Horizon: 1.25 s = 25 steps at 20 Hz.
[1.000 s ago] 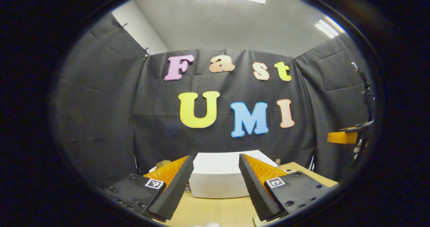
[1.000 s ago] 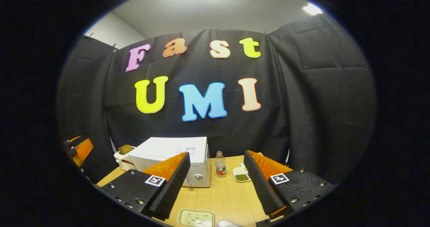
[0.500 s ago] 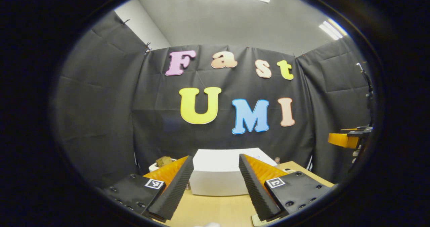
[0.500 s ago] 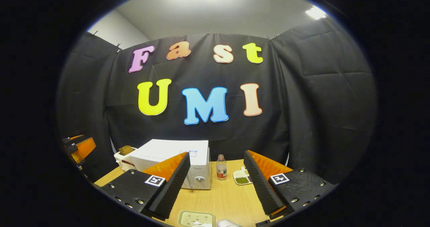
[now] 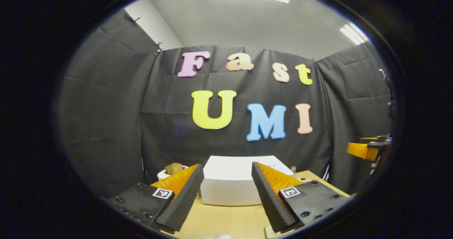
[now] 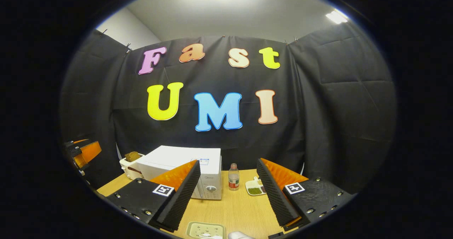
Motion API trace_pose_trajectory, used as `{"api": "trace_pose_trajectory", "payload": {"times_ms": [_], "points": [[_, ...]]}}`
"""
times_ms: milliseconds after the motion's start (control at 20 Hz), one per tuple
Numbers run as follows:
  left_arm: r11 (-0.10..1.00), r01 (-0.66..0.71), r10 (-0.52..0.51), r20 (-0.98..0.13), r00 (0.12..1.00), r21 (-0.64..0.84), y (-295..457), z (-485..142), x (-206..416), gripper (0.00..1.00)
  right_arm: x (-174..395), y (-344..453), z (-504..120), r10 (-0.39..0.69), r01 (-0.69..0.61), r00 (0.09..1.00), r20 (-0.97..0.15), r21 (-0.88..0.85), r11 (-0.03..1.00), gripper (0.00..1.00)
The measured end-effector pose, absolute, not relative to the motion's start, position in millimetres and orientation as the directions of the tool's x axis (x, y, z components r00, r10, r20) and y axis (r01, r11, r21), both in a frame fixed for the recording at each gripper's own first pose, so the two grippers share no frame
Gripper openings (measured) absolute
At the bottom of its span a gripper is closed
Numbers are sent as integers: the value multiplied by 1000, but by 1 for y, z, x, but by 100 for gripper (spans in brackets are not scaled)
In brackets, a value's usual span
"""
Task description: Open the microwave oven with the left hand, put the food in, and close the microwave oven.
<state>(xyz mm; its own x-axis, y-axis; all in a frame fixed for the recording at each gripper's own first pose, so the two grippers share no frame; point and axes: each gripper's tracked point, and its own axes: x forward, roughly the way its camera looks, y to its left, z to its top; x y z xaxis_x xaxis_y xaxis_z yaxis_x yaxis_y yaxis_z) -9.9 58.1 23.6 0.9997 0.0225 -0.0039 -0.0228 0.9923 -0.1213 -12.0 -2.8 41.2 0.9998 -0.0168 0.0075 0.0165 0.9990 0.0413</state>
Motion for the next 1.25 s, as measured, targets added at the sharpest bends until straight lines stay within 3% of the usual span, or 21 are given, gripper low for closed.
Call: {"api": "trace_pose_trajectory", "payload": {"times_ms": [1250], "points": [[995, -26, 24, -16, 1000, -96, 46, 28, 3, 94, 1, -11, 36, -13, 13, 1000, 4, 37, 999, 98]]}}
